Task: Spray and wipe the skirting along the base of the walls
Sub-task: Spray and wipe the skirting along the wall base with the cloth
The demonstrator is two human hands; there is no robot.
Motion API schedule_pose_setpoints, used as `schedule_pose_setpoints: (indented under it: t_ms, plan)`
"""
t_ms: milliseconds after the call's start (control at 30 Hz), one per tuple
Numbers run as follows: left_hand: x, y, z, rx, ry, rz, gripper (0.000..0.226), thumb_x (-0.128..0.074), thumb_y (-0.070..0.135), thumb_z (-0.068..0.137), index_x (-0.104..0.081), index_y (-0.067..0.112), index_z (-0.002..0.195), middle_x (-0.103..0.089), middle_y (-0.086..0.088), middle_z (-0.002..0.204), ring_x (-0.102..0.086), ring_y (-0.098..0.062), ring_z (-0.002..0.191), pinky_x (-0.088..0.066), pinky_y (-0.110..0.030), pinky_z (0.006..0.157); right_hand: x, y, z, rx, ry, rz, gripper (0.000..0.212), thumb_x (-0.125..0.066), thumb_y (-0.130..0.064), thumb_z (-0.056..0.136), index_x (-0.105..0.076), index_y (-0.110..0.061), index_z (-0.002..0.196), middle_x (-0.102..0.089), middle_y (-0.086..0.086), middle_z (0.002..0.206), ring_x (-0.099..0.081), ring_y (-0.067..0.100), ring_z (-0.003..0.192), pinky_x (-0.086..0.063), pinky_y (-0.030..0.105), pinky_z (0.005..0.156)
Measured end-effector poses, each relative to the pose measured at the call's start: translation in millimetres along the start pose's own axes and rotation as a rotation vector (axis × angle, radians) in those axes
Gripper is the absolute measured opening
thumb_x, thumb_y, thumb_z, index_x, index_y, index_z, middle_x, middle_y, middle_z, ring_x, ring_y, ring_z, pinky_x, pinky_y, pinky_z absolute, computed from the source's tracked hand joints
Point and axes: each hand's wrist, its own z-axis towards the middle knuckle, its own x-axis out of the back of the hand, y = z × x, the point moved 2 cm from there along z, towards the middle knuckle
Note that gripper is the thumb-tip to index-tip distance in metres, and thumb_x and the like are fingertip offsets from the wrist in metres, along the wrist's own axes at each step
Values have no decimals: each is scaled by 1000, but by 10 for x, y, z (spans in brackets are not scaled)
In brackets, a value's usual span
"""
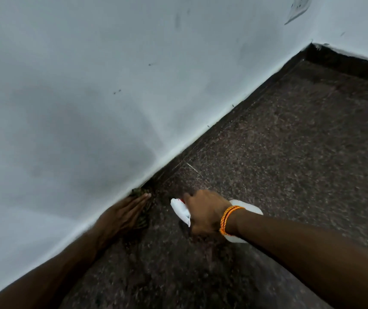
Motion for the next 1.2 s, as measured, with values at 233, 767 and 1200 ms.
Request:
schedule_pose_setpoints:
  t_ms: [233,767,1200]
  plan:
    - [-51,-165,664,-8,-261,-110,53,-26,8,89,-54,-5,132,-48,-17,143,-46,-27,134,-16,-45,118,326,476,-253,26,-62,81,39,-57,-34,77,-57,-10,108,-68,18,104,-65,41,93,-47,37,70]
    - [-170,-151,663,45,-104,-102,51,-35,21,95,-51,-12,130,-57,-19,133,-3,-27,149,-10,-35,119,497,933,112,17,-117,-54,44,-45,-43,69,-62,-11,94,-69,18,96,-66,40,86,-54,39,72]
    - [-231,-290,1383,-168,-288,-10,57,-26,12,84,-64,1,124,-57,-12,136,-54,-22,128,-39,-35,108,438,1072,-84,147,-220,11,53,-37,-42,68,-60,-10,103,-69,19,100,-67,39,89,-43,31,66]
